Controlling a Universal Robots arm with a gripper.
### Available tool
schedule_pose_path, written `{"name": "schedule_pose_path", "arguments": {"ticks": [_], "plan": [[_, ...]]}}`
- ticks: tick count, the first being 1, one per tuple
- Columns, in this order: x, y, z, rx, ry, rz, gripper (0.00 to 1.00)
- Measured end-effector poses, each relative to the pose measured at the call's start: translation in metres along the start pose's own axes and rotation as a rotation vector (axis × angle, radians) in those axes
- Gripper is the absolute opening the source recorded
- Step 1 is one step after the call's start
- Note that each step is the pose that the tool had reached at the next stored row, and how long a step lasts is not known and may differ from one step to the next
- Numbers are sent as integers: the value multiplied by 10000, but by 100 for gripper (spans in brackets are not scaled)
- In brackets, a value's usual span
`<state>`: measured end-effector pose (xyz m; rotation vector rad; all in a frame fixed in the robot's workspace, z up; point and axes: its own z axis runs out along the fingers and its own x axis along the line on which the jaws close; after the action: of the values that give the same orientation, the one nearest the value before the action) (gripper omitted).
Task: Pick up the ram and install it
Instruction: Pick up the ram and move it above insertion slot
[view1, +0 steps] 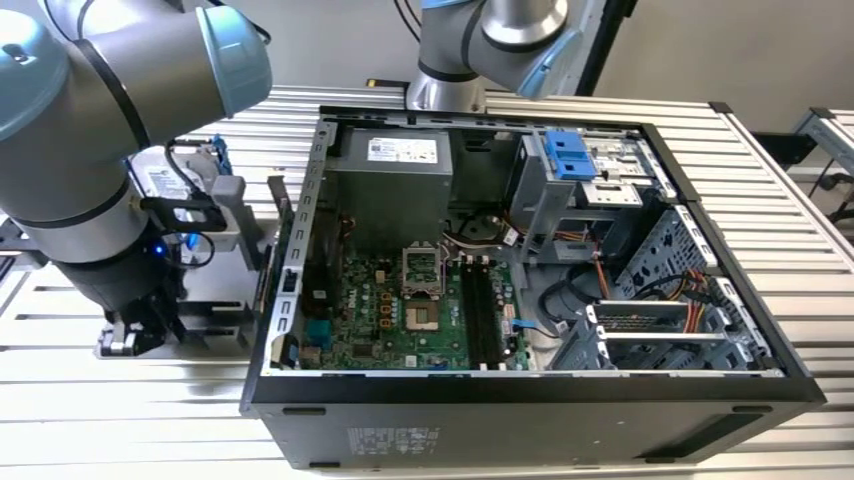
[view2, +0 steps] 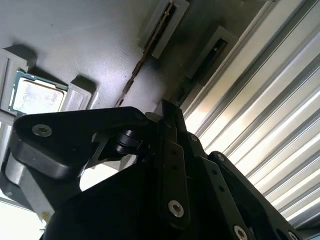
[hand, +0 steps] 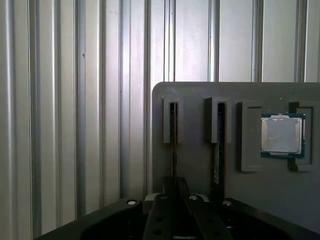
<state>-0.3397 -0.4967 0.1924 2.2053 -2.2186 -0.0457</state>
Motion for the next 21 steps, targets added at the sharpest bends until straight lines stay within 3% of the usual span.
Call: {"name": "schedule_pose_path", "arguments": {"ticks": [2, 3, 21], "plan": [[0, 1, -15, 1, -2, 1, 0], [-1, 2, -56, 1, -2, 2, 0], [-16, 26, -877, 1, -1, 4, 0]]}}
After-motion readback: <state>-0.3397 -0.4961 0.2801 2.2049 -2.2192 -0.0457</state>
